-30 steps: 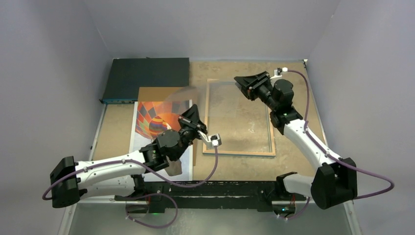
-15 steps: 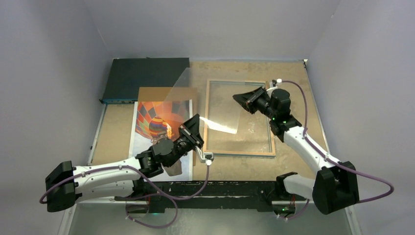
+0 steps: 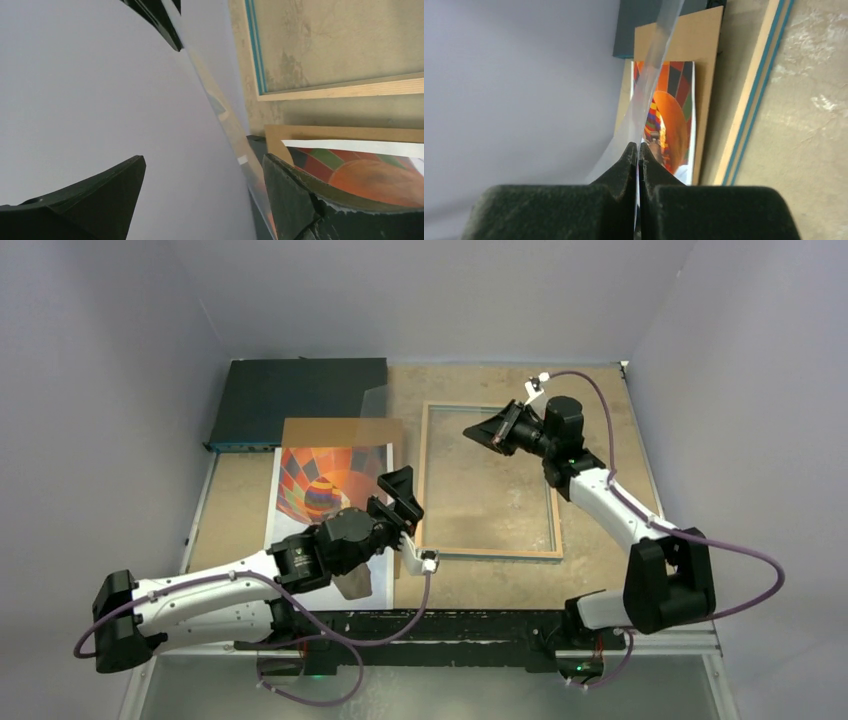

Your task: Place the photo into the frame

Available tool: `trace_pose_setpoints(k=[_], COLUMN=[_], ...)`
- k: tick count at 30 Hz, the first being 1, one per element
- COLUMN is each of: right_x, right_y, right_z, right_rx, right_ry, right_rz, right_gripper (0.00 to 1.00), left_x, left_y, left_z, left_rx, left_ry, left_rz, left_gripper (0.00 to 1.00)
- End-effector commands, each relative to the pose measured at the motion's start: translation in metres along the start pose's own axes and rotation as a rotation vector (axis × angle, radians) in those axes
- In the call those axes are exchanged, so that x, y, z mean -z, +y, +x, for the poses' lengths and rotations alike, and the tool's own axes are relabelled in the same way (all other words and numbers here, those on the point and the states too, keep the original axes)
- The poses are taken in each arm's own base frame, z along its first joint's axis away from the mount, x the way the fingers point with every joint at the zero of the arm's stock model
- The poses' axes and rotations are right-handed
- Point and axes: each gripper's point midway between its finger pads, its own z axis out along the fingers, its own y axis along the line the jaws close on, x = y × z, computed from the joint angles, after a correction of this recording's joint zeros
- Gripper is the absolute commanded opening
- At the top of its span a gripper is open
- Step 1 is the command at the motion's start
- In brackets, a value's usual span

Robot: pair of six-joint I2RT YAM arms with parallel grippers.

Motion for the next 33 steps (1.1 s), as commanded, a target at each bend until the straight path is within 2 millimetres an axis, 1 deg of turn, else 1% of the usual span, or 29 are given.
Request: trace_pose_setpoints(k=[1, 4, 5, 6, 9, 13, 15, 17, 19, 21, 22, 24, 25, 26, 27, 28, 30, 31, 33], right_x=[0.012, 0.024, 0.028, 0.030, 0.036, 0.041, 0.045, 0.048, 0.048, 0.048, 0.048, 0.051, 0.053, 0.055, 0.057, 0.059, 0.065, 0.066, 0.070], right_y=[-0.004, -0.037, -0.048, -0.056, -0.067, -0.087, -0.099, -0.107, -0.109, -0.110, -0.111, -0.117, -0.121, -0.124, -0.130, -0.134, -0.142, -0.144, -0.148], right_z=[-0.001, -0.008, -0.009, -0.009, -0.004, -0.005, -0.010, -0.021, -0.028, -0.036, -0.040, -0.050, -0.054, -0.058, -0.059, -0.060, -0.060, -0.058, -0.064], right_rx=[0.177, 0.235, 0.255, 0.268, 0.301, 0.332, 0.342, 0.359, 0.357, 0.360, 0.364, 0.374, 0.378, 0.381, 0.378, 0.376, 0.369, 0.366, 0.371], right_ry=[0.142, 0.197, 0.205, 0.213, 0.246, 0.244, 0.230, 0.187, 0.149, 0.114, 0.094, 0.050, 0.036, 0.026, 0.023, 0.020, 0.007, -0.003, -0.043], right_rz=[-0.064, 0.025, 0.069, 0.098, 0.126, 0.218, 0.278, 0.339, 0.360, 0.385, 0.397, 0.448, 0.472, 0.497, 0.527, 0.552, 0.596, 0.603, 0.633], right_gripper=[0.00, 0.00, 0.00, 0.00, 0.00, 0.00, 0.00, 0.00, 0.00, 0.00, 0.00, 0.00, 0.00, 0.00, 0.00, 0.00, 0.00, 0.00, 0.00], left_x=[0.013, 0.016, 0.017, 0.017, 0.021, 0.023, 0.021, 0.019, 0.014, 0.005, -0.001, -0.013, -0.020, -0.026, -0.032, -0.036, -0.047, -0.050, -0.061], left_y=[-0.011, -0.006, -0.005, -0.004, -0.015, -0.026, -0.031, -0.032, -0.030, -0.026, -0.024, -0.020, -0.022, -0.016, -0.023, -0.024, -0.036, -0.043, -0.052], left_z=[-0.001, -0.002, -0.002, -0.001, -0.001, -0.002, -0.001, 0.001, 0.005, 0.014, 0.022, 0.039, 0.050, 0.065, 0.073, 0.081, 0.095, 0.103, 0.117], left_rx=[0.255, 0.385, 0.404, 0.415, 0.415, 0.413, 0.408, 0.411, 0.435, 0.502, 0.549, 0.658, 0.705, 0.767, 0.814, 0.855, 0.885, 0.890, 0.969], left_ry=[0.032, 0.068, 0.071, 0.069, 0.056, 0.047, 0.062, 0.073, 0.083, 0.122, 0.150, 0.223, 0.268, 0.312, 0.349, 0.378, 0.448, 0.500, 0.543], left_rz=[0.194, 0.252, 0.261, 0.267, 0.307, 0.342, 0.356, 0.349, 0.325, 0.296, 0.289, 0.283, 0.292, 0.280, 0.302, 0.319, 0.366, 0.381, 0.414], left_gripper=[0.87, 0.89, 0.89, 0.90, 0.91, 0.91, 0.91, 0.91, 0.91, 0.91, 0.90, 0.90, 0.89, 0.89, 0.89, 0.89, 0.89, 0.88, 0.88])
